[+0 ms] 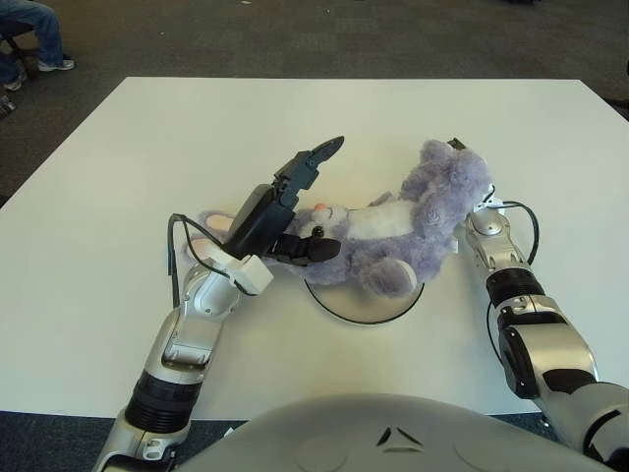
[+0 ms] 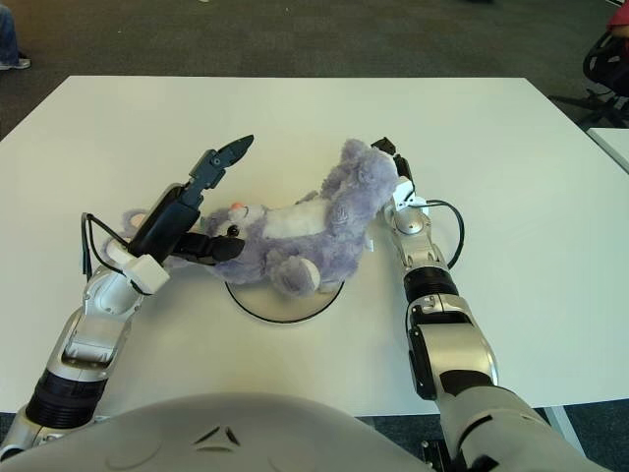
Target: Put the doll into the plate.
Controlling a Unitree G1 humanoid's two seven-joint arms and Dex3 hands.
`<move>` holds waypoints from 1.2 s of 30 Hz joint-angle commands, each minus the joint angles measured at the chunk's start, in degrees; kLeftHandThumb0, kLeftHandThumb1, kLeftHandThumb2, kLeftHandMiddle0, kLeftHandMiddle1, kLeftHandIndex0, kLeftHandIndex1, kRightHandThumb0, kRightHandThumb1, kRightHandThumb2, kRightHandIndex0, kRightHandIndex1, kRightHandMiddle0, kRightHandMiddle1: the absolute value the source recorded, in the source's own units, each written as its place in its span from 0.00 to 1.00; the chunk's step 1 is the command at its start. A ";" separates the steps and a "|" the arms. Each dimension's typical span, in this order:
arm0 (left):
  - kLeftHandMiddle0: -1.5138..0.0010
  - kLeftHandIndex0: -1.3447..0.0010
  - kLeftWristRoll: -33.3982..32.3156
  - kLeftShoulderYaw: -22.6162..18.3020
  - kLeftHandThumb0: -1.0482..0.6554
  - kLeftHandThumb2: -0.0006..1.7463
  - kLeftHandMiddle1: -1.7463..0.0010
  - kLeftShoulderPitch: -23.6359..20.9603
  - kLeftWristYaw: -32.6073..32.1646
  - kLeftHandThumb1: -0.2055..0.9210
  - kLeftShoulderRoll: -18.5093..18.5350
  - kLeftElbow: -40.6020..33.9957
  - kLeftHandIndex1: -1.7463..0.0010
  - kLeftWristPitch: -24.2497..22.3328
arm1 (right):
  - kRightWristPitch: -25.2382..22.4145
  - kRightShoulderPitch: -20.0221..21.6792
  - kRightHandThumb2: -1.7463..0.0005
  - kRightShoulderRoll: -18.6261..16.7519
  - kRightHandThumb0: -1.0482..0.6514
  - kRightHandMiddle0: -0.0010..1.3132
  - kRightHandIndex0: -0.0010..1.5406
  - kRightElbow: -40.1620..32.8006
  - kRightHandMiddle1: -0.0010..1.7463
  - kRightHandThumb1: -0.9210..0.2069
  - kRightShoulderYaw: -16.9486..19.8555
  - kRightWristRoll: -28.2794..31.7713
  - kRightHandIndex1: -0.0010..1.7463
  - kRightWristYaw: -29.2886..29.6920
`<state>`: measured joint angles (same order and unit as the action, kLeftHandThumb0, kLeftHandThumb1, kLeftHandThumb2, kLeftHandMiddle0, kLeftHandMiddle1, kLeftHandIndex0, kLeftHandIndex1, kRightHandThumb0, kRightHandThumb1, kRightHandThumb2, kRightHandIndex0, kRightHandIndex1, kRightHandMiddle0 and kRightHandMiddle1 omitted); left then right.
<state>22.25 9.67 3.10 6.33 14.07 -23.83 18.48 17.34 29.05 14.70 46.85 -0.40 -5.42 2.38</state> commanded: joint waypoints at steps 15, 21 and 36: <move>0.85 1.00 10.09 -9.51 0.05 0.42 0.72 -7.92 -17.17 1.00 -0.14 15.42 0.53 -1.85 | -2.22 -2.55 0.40 -0.78 0.61 0.23 0.37 4.82 0.95 0.38 -0.69 -0.64 0.92 -1.95; 0.89 1.00 11.18 -11.09 0.06 0.43 0.58 -9.64 -21.21 1.00 0.91 18.07 0.48 -1.54 | -1.94 -2.35 0.40 -0.66 0.61 0.23 0.37 5.40 0.95 0.38 -0.68 -0.74 0.92 -2.07; 0.85 1.00 10.50 -14.60 0.13 0.43 0.77 -10.62 -22.53 1.00 1.99 16.17 0.50 -5.27 | -1.38 -2.57 0.40 -0.37 0.61 0.23 0.38 5.46 0.95 0.38 -0.57 -0.60 0.92 -2.70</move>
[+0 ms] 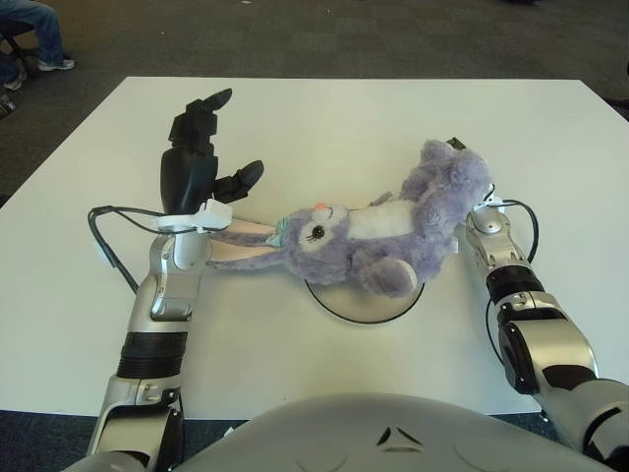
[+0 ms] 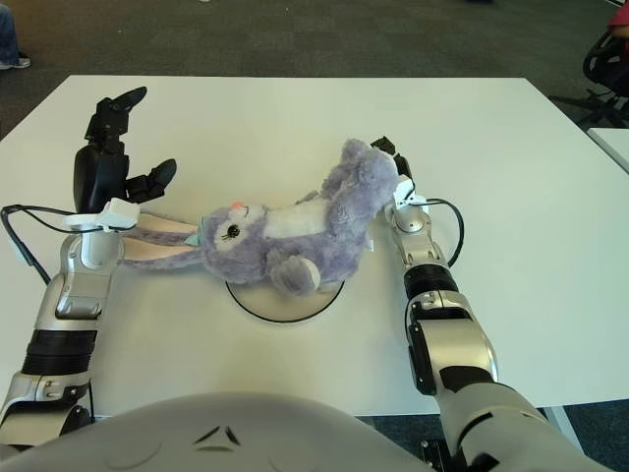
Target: Put the doll into the plate.
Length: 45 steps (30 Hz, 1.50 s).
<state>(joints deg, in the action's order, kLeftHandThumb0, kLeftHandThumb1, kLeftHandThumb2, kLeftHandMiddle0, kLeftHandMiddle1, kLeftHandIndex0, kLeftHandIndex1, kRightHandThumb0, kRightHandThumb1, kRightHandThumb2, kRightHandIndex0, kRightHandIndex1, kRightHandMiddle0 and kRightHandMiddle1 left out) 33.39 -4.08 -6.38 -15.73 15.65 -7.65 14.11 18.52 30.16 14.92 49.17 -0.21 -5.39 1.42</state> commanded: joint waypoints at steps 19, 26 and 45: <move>0.80 1.00 -3.08 -2.23 0.18 0.40 0.77 -4.73 -2.93 1.00 3.47 10.91 0.47 0.73 | -2.29 -3.73 0.40 -0.56 0.61 0.23 0.38 3.22 0.96 0.38 -0.68 -0.60 0.92 -1.81; 0.76 1.00 -5.57 -2.51 0.19 0.41 0.69 -5.02 -1.08 1.00 2.85 12.42 0.43 -2.85 | -2.16 -3.84 0.40 -0.45 0.61 0.24 0.37 2.99 0.95 0.39 -0.84 -0.89 0.92 -1.60; 0.44 0.86 -36.93 -7.67 0.37 0.36 0.01 -5.67 15.94 0.98 -2.95 12.36 0.03 -13.98 | -2.14 -4.27 0.40 -0.42 0.61 0.24 0.37 2.33 0.95 0.39 -0.80 -0.85 0.93 -1.57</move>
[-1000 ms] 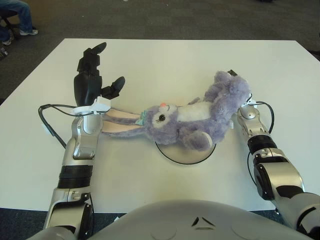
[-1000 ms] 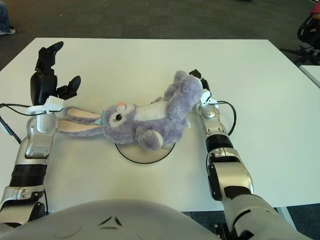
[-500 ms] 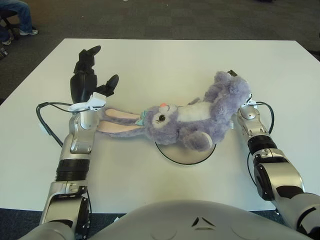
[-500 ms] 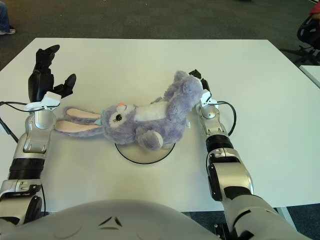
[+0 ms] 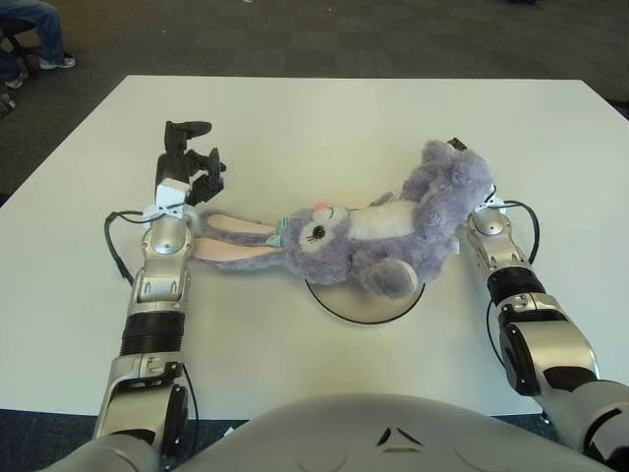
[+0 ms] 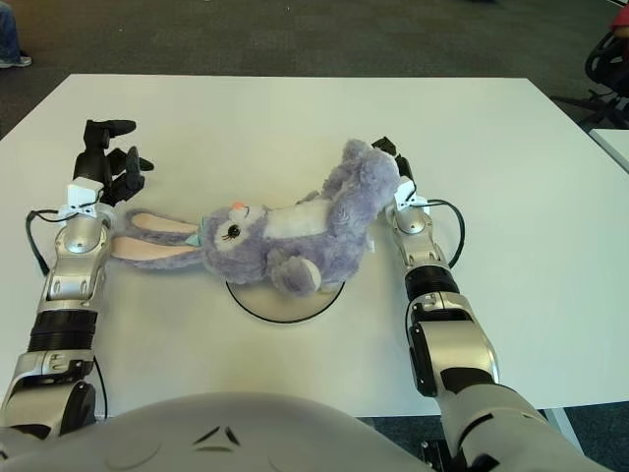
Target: Put the doll into the plate.
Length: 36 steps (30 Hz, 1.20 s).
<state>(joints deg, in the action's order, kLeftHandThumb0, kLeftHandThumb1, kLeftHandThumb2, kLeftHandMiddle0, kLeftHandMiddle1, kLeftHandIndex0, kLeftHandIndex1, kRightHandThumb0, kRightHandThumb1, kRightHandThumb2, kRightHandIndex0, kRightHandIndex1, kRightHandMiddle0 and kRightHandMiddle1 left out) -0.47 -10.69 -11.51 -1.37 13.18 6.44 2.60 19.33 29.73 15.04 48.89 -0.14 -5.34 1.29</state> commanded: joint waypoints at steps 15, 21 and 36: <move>0.32 0.69 -10.38 -2.10 0.38 0.56 0.00 0.01 5.38 0.70 -2.66 -3.40 0.00 -5.05 | -2.78 -3.82 0.39 -0.38 0.61 0.24 0.38 2.72 0.95 0.40 -0.84 -0.92 0.92 -1.52; 0.30 0.68 -13.67 -2.96 0.37 0.59 0.00 -0.14 7.49 0.67 -3.07 -2.79 0.00 -5.45 | -2.51 -3.73 0.39 -0.39 0.61 0.25 0.38 2.97 0.95 0.40 -0.77 -0.82 0.92 -1.64; 0.29 0.67 -16.20 -3.66 0.37 0.60 0.00 0.35 9.09 0.65 -3.50 -1.80 0.00 -4.35 | -3.11 -3.38 0.39 -0.34 0.61 0.24 0.38 3.46 0.95 0.39 -0.75 -0.76 0.92 -1.92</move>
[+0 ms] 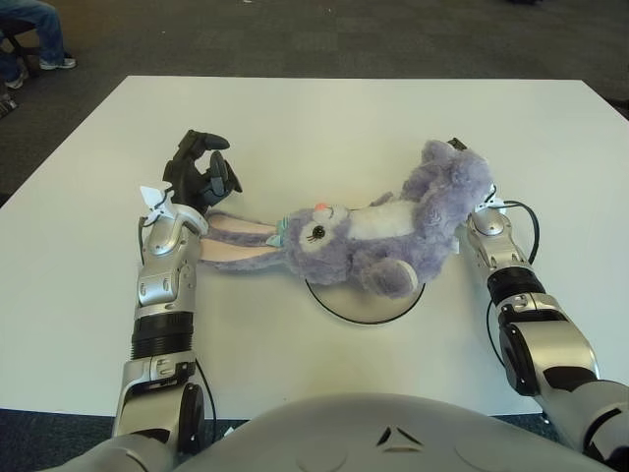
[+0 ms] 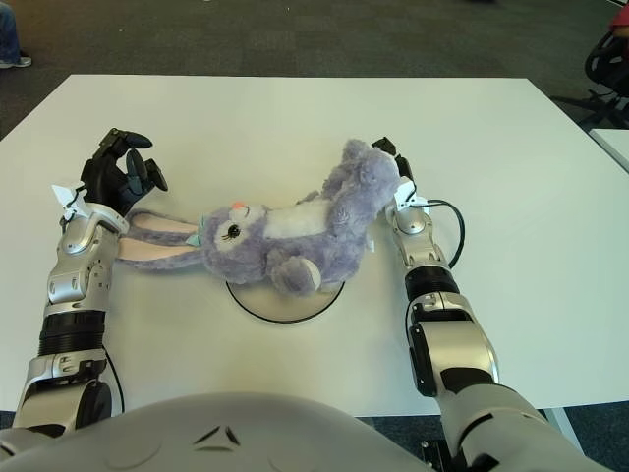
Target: Put the doll into the plate.
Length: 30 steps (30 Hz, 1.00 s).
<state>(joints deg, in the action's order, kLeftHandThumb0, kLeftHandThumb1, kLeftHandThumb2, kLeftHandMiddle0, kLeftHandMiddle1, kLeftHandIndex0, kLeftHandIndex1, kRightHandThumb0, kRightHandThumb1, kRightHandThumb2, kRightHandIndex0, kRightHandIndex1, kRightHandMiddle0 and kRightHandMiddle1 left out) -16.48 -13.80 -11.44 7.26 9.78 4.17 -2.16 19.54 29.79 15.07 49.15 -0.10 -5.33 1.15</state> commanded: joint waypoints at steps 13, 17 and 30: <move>0.30 0.66 1.21 -0.31 0.37 0.61 0.00 1.32 -0.47 0.64 -0.55 0.60 0.00 1.29 | -3.47 -3.76 0.39 -0.32 0.61 0.24 0.38 2.45 0.96 0.39 -0.67 -0.78 0.92 -1.56; 0.30 0.66 1.34 -0.42 0.37 0.61 0.00 1.54 -0.19 0.64 -0.66 0.98 0.00 1.60 | -3.35 -3.84 0.39 -0.31 0.61 0.24 0.38 2.38 0.95 0.39 -0.69 -0.85 0.92 -1.48; 0.30 0.66 1.84 1.59 0.37 0.61 0.00 3.63 1.52 0.65 -1.59 4.97 0.00 1.96 | -2.70 -4.27 0.40 -0.07 0.61 0.24 0.38 2.24 0.95 0.39 -0.55 -0.65 0.92 -1.94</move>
<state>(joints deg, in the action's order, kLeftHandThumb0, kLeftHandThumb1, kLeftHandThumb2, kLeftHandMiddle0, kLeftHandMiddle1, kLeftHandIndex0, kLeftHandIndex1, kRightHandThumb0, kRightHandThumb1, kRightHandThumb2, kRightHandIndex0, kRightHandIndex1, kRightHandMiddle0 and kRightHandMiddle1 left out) -15.03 -12.86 -8.89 7.71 8.76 7.65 -0.29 19.59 29.35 15.10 48.65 0.01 -5.33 1.09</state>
